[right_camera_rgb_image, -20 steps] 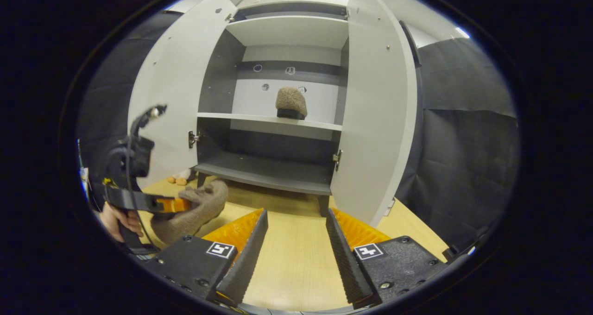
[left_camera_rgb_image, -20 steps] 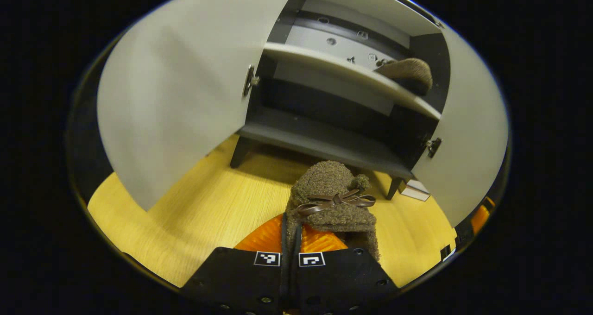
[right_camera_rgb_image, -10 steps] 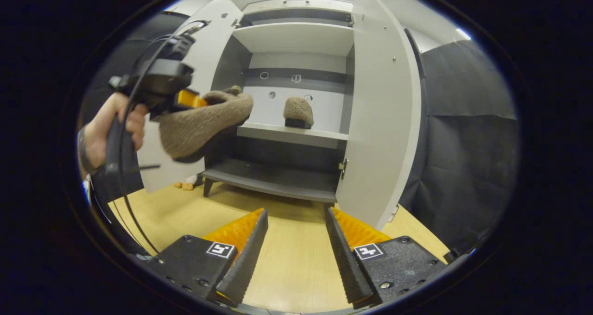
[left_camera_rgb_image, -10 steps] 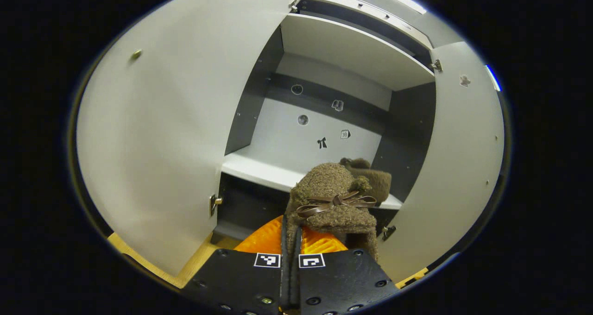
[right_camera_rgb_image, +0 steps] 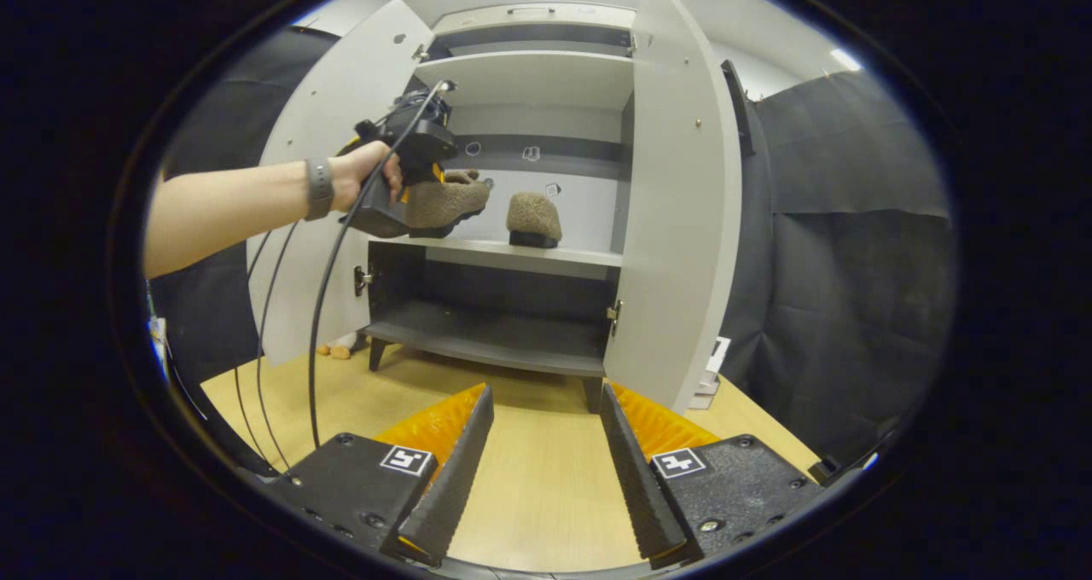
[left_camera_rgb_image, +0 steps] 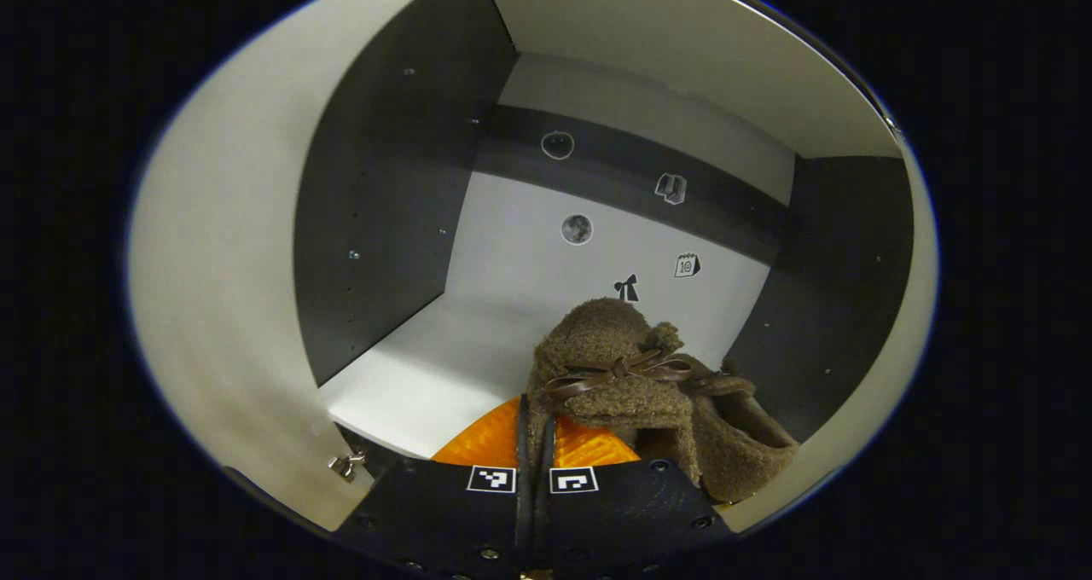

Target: Grab one shoe with the right hand and put it into the shoe cabinet, grab the other shoe with the left hand and put it into the shoe cabinet; then close the right door with the right hand and the left door with the left hand.

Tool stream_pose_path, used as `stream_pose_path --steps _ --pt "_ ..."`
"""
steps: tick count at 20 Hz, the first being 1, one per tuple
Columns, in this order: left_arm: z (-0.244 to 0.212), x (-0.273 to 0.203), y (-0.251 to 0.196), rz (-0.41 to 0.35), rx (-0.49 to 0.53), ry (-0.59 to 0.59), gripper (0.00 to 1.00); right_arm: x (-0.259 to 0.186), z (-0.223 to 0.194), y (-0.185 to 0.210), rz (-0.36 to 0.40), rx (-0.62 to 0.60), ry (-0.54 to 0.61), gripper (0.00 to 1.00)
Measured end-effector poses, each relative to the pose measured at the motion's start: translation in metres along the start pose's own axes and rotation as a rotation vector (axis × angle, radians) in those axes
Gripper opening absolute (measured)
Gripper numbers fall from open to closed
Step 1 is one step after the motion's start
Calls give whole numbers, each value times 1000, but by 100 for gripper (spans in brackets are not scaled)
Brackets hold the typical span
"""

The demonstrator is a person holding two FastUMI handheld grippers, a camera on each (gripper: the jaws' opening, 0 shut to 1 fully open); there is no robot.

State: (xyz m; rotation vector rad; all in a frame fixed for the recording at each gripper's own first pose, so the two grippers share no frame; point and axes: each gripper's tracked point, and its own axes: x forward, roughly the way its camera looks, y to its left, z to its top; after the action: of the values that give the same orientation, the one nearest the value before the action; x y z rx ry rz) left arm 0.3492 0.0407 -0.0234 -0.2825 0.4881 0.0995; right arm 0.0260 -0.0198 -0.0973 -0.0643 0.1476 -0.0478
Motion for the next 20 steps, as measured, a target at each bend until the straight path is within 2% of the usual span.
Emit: stream_pose_path --steps 4,9,12,13,14,15,16,17,20 --pt "-10 35 1 46 -14 101 0 0 -3 -9 -19 -2 13 80" --pt "-18 46 2 69 -28 207 0 4 -7 -15 -33 21 27 80" --pt "-18 43 -3 26 -72 251 4 7 -7 -17 -35 30 23 80" --pt "-21 39 -2 16 -84 270 0 7 -7 -17 -34 33 23 80" --pt "-22 35 -1 8 -88 277 15 8 -8 -16 -30 36 23 80" --pt "-22 32 -2 -5 -93 282 35 8 -7 -15 -24 39 21 80" --pt "-18 25 -5 -22 -97 282 26 9 -7 -14 -20 38 20 80" --pt "-15 20 -6 -35 -100 272 27 9 -7 -12 -15 36 20 80" --pt "-4 -4 -10 -65 -94 242 45 12 -6 -7 1 33 16 80"
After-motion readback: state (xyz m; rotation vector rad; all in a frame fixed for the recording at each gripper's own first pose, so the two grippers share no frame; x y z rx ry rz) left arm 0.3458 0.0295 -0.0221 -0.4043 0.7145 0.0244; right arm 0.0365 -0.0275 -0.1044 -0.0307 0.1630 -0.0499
